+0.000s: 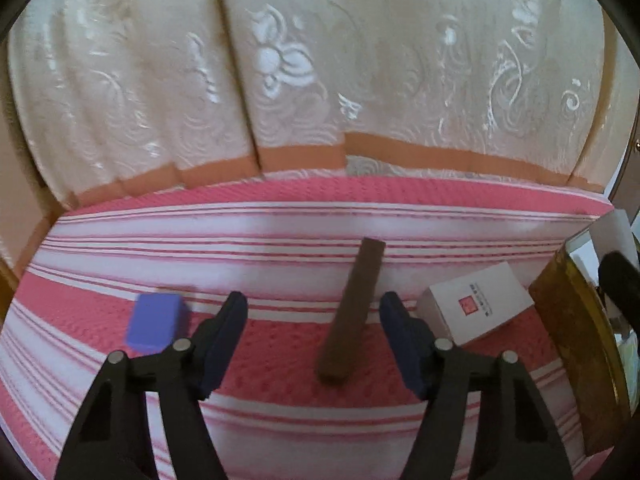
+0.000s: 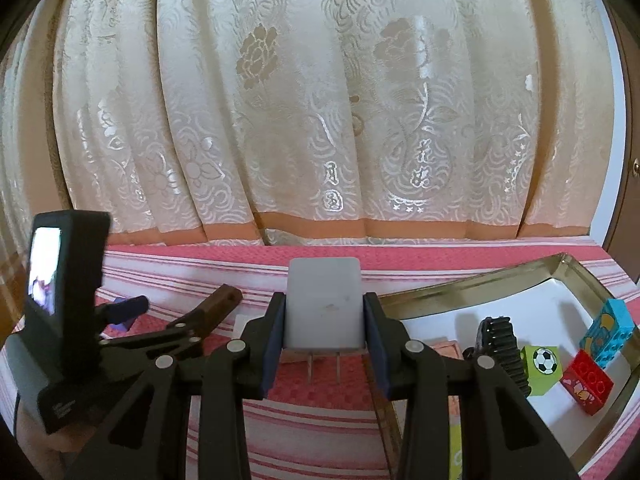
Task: Organize rigid objects
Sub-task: 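Grasp the white charger plug with the right tool while the left tool grasps the brown bar, then carry the charger plug with the right tool while the left tool carries the brown bar toward the tray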
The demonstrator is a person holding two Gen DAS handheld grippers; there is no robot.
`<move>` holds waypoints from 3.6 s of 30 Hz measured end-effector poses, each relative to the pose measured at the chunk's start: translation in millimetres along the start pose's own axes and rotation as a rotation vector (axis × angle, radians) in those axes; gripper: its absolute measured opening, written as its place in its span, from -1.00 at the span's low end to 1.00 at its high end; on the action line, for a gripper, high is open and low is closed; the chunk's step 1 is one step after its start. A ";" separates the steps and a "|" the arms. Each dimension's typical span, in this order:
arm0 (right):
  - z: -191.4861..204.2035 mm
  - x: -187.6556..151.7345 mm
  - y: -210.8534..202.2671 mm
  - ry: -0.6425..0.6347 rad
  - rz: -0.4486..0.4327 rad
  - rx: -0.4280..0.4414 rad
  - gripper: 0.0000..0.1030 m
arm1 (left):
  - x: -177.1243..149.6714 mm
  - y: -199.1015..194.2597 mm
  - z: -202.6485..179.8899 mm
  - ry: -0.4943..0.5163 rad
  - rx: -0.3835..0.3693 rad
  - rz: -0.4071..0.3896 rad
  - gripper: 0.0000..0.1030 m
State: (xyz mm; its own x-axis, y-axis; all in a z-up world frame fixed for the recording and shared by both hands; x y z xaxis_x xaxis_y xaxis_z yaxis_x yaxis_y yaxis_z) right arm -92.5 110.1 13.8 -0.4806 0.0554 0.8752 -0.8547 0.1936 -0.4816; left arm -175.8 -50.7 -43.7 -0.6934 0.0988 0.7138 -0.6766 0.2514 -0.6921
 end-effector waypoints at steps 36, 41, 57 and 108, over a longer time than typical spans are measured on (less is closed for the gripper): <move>5.8 -5.3 4.7 0.001 0.000 0.017 -0.21 | 5.2 -34.3 5.5 -0.021 0.125 -0.154 -0.73; 9.1 -5.7 2.9 -0.010 -0.010 0.022 -0.21 | 0.6 -44.0 3.6 -0.019 0.155 -0.181 -0.73; 16.3 -12.2 -10.2 -0.042 -0.033 0.028 -0.20 | -25.2 -76.0 1.0 -0.067 0.168 -0.240 -0.73; -67.8 -27.9 -69.3 0.056 -0.121 0.083 -0.21 | -62.4 -111.3 -58.6 -0.123 0.089 -0.319 -0.73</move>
State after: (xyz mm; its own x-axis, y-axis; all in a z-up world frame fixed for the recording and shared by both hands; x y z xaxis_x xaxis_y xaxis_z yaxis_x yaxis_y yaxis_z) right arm -6.6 161.6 25.8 -0.3639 0.0912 0.9270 -0.9199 0.1209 -0.3730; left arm -42.7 -28.5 -4.8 -0.4646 -0.0894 0.8810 -0.8792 0.1655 -0.4468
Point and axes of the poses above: each gripper's, at about its wrist camera, not at the fingertips, and y roughly the way its jaws point, z to its left, x to its top, the point moved 2 cm from there along y, roughly the way its jaws point, and after that the axes turned 11 degrees about -x, right-handed, at the moved point
